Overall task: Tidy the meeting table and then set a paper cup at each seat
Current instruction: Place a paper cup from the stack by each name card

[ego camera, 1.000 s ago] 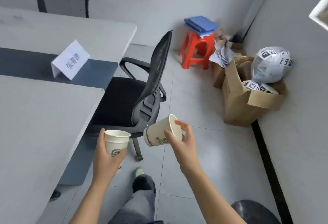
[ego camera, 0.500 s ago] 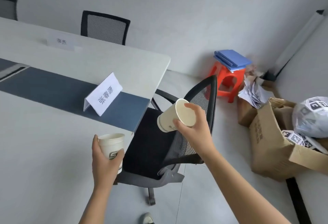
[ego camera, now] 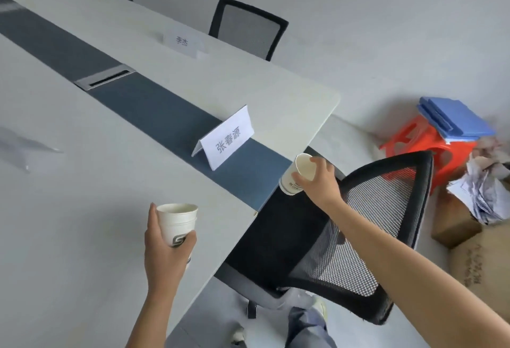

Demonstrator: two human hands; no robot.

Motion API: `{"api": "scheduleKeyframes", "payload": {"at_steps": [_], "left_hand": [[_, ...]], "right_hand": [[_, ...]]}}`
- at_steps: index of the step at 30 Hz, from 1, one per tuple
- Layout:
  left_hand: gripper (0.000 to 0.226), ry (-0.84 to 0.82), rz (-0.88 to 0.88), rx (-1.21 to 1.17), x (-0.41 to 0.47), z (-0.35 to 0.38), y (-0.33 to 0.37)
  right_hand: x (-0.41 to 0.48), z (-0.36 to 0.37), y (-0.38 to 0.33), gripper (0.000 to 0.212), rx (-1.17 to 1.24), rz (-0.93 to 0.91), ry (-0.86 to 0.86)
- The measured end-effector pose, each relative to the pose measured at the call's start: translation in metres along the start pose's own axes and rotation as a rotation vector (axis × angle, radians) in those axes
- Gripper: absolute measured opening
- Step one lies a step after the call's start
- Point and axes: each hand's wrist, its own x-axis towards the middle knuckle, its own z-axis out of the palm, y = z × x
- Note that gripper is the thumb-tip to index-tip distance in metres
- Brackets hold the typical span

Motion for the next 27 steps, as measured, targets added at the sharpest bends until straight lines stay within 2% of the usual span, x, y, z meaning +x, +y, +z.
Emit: {"api": "scheduleKeyframes", "payload": {"at_steps": [11, 17, 20, 23, 27], "left_hand": [[0.087, 0.138, -0.008, 0.098, -0.007, 0.045, 0.022], [0.09, 0.297, -0.139, 0.061, -0.024, 0.104, 0.045], [0.086, 0.355, -0.202, 0.012, -0.044, 0.134, 0.06], [0.081, 0.405, -0.19, 0.045, -0.061, 0.146, 0.068], [0.081, 0.452, -0.166, 0.097, -0.08, 0.148, 0.069]], "right_hand": [[0.128, 0.023, -0.014, 0.06, -0.18, -0.144, -0.153], [0.193, 0.026, -0.001, 0.061, -0.229, -0.262, -0.219], [0.21, 0.034, 0.009, 0.059, -0.273, -0.305, -0.278], [0.214, 0.031, 0.015, 0.058, -0.234, -0.292, -0.322], [0.203, 0.02, 0.021, 0.068, -0.206, -0.315, -0.38]]}}
